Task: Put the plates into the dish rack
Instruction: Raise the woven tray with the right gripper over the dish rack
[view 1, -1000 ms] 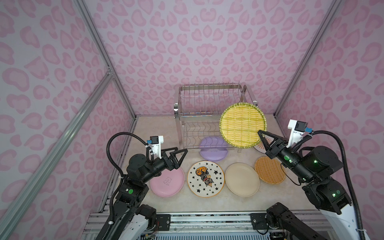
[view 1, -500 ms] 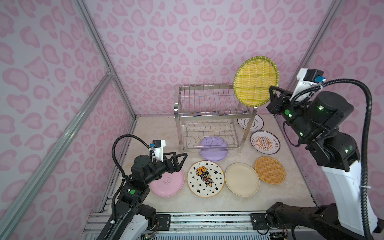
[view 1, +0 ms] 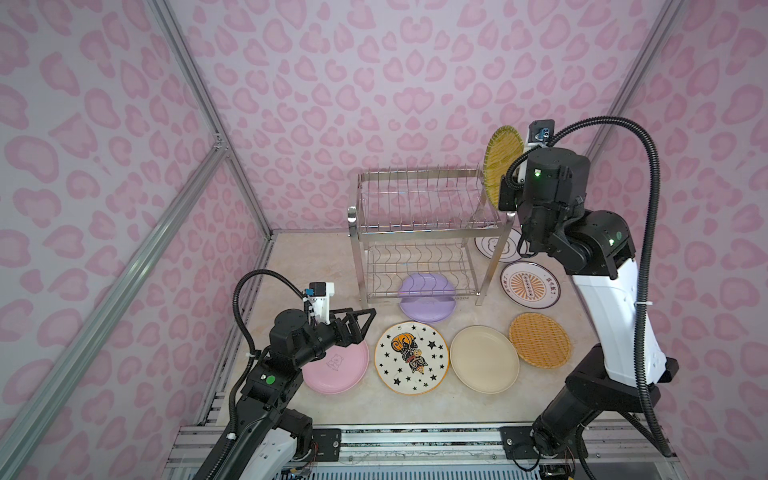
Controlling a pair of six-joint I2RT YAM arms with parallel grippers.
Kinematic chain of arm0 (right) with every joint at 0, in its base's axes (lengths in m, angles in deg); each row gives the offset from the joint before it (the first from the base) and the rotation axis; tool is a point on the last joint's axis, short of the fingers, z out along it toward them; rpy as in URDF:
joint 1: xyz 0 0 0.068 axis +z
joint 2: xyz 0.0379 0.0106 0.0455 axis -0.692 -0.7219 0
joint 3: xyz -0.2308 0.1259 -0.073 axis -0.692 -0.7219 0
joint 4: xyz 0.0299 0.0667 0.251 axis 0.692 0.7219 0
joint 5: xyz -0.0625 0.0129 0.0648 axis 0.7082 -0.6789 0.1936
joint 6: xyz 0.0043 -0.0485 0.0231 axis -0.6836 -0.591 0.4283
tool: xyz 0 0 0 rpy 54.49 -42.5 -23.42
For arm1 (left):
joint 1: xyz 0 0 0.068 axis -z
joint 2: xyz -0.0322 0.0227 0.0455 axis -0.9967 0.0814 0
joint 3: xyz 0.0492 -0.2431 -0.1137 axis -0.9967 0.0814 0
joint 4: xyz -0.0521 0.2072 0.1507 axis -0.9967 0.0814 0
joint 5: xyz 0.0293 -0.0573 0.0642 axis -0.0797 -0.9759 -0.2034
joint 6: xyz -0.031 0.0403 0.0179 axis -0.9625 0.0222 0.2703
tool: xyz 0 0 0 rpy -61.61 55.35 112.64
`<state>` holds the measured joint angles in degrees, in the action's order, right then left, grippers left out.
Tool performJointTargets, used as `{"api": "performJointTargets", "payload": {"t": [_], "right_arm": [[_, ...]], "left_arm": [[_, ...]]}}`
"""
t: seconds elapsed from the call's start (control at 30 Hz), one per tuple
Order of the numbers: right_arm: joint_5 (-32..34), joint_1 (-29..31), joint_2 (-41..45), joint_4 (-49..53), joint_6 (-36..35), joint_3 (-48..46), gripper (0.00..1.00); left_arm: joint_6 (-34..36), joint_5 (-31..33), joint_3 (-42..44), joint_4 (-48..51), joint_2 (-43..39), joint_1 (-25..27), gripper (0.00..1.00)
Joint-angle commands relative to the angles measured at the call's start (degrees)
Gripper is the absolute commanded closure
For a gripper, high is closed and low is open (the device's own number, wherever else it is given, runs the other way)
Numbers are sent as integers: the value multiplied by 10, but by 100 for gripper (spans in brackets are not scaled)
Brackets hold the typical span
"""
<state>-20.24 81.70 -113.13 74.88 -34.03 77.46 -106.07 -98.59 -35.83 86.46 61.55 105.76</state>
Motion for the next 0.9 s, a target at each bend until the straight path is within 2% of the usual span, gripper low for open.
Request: {"api": "performJointTargets", "payload": {"t": [0.0,0.17,0.5,0.87], "right_arm": [[44,0,-8,-21,-31,-6,100],[45,0,-21,-29,-38,-6,100],[-1,-11,-36,-29,-20,-14,100],[-58,-48,-40,-52,-5,-71,100]], "left_arm": [[-2,-12,2,-15,-3,0,2],[-2,-10,3,-11,-9,0,2],[-6,-8,14,-13,-17,0,2],[-8,0,18,-9,-19,0,2]]}}
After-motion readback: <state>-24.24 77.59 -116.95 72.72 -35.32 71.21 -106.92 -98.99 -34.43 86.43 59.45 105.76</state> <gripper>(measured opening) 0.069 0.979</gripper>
